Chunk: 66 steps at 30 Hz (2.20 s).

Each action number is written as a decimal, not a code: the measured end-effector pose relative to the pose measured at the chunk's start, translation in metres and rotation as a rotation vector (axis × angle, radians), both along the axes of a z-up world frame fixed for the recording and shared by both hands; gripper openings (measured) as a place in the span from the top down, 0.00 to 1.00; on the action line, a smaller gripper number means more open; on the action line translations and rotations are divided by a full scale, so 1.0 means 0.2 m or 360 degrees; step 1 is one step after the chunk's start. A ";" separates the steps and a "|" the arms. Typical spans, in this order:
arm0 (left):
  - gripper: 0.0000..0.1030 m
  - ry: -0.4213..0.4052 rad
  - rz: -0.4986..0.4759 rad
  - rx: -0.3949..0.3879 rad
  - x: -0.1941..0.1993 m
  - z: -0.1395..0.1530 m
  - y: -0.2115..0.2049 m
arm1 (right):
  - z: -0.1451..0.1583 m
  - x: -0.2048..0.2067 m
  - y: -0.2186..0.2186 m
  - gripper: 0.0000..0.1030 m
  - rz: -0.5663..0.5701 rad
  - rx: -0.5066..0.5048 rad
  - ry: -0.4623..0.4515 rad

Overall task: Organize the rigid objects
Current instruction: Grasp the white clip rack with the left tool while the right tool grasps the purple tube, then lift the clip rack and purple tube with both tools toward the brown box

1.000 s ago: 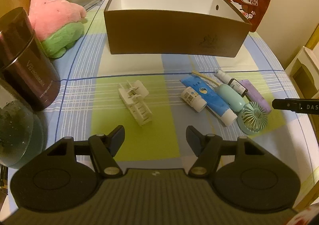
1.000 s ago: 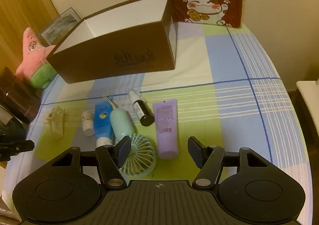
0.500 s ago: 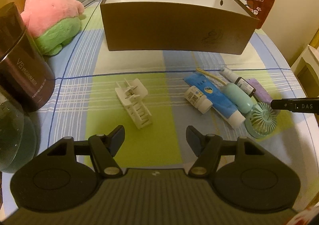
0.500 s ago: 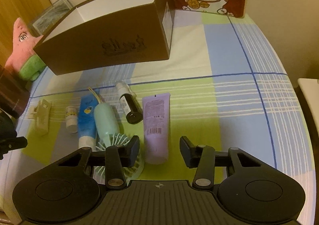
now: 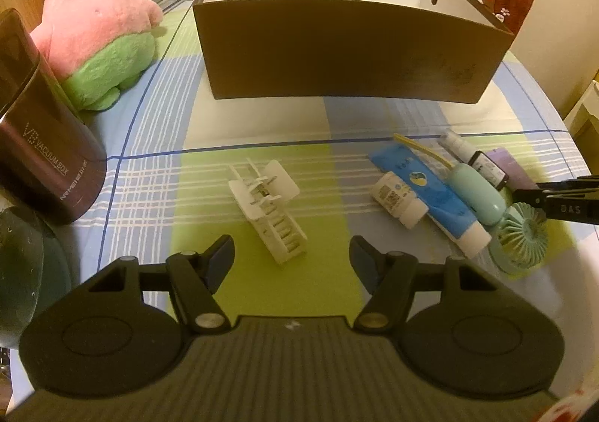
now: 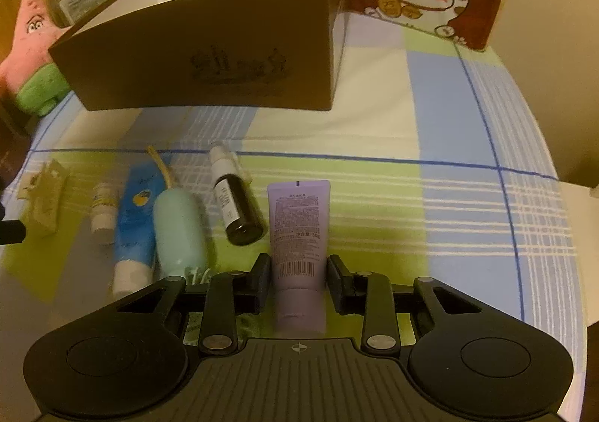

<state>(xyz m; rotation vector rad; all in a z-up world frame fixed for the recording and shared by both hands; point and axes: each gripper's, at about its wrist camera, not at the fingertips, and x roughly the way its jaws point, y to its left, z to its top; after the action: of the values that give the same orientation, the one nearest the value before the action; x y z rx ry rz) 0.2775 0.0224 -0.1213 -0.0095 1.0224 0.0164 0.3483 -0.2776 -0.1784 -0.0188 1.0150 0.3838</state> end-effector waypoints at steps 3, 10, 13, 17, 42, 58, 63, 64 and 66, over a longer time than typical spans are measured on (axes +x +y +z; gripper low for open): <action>0.36 0.0001 0.0003 0.0009 0.02 -0.01 0.01 | 0.00 0.01 -0.02 0.68 -0.0037 0.0011 0.0004; 0.38 -0.0030 -0.0011 0.0063 0.11 -0.04 0.01 | 0.00 0.04 -0.05 0.68 -0.0084 0.0029 0.0021; 0.40 -0.0037 0.0005 0.0072 0.16 -0.05 0.02 | 0.00 0.04 -0.06 0.68 -0.0090 0.0032 0.0019; 0.46 -0.0037 -0.0012 0.0110 0.21 -0.08 0.02 | 0.00 0.04 -0.06 0.68 -0.0100 0.0043 0.0019; 0.46 0.0091 -0.0008 -0.0107 0.18 -0.10 0.06 | 0.00 0.04 -0.07 0.67 -0.0083 0.0043 0.0024; 0.56 0.0087 -0.0059 0.0010 0.18 -0.11 0.03 | 0.00 0.07 -0.01 0.66 -0.0034 -0.0046 -0.0010; 0.56 0.0085 -0.0068 0.0025 0.17 -0.10 0.03 | 0.00 0.07 -0.01 0.66 -0.0032 -0.0047 -0.0013; 0.56 0.0085 -0.0070 0.0028 0.17 -0.10 0.03 | 0.00 0.07 -0.01 0.66 -0.0032 -0.0047 -0.0011; 0.56 0.0081 -0.0077 0.0035 0.17 -0.10 0.03 | -0.01 0.07 -0.01 0.67 -0.0030 -0.0048 -0.0011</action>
<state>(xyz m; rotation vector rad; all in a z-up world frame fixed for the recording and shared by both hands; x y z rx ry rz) 0.3111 0.0278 -0.1409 0.0357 1.0731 -0.0163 0.3613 -0.2798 -0.1796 -0.0377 1.0134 0.3509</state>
